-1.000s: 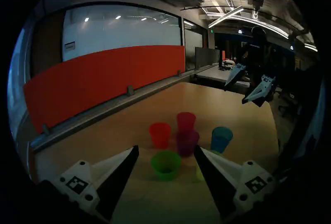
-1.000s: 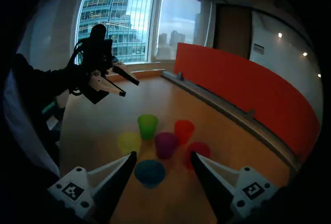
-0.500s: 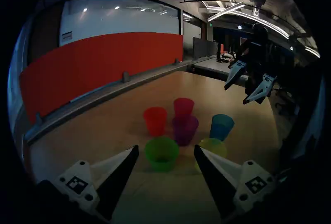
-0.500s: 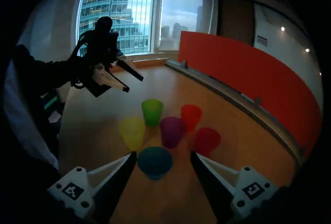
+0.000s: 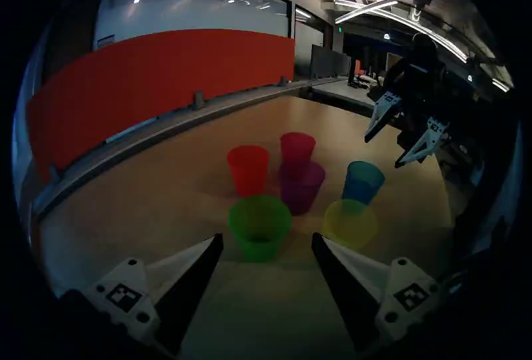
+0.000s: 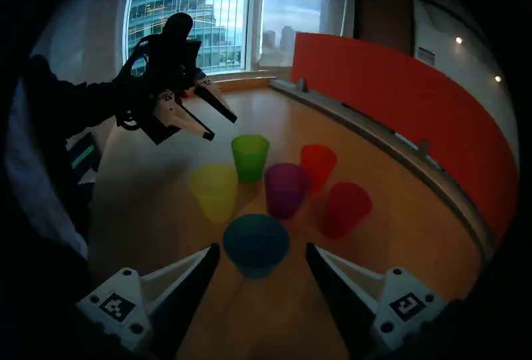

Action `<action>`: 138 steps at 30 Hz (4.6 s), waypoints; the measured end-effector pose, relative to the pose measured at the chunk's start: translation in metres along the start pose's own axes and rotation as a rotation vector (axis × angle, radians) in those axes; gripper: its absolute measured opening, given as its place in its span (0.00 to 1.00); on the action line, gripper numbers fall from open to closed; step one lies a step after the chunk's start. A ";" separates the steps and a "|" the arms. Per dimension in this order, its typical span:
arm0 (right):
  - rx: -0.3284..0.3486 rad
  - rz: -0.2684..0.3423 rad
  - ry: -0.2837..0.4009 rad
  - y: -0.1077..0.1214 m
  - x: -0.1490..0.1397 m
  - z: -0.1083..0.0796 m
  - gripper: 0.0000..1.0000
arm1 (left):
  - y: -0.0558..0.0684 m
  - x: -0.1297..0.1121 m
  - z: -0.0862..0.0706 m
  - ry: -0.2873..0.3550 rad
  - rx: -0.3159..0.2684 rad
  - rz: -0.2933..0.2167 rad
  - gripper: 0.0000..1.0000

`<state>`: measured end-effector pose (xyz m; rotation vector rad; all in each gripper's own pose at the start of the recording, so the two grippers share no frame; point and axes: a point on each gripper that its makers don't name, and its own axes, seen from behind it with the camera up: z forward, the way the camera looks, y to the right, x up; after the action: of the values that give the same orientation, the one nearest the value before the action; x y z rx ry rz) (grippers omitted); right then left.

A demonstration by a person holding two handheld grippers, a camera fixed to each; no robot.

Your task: Pour water

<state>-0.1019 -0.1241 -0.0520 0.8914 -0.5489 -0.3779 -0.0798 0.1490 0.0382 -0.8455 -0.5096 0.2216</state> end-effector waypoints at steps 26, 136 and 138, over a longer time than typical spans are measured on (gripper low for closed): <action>0.009 0.026 -0.062 0.002 -0.033 0.020 1.00 | -0.005 -0.025 0.049 -0.097 -0.029 0.006 1.00; -0.095 0.040 0.298 0.010 0.092 0.007 0.94 | -0.001 0.099 -0.006 0.233 0.072 0.009 0.88; -0.102 0.039 0.317 0.011 0.097 0.005 0.94 | 0.000 0.102 -0.009 0.247 0.076 0.008 0.88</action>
<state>-0.0259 -0.1718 -0.0122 0.8210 -0.2525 -0.2207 0.0125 0.1824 0.0679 -0.7885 -0.2650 0.1402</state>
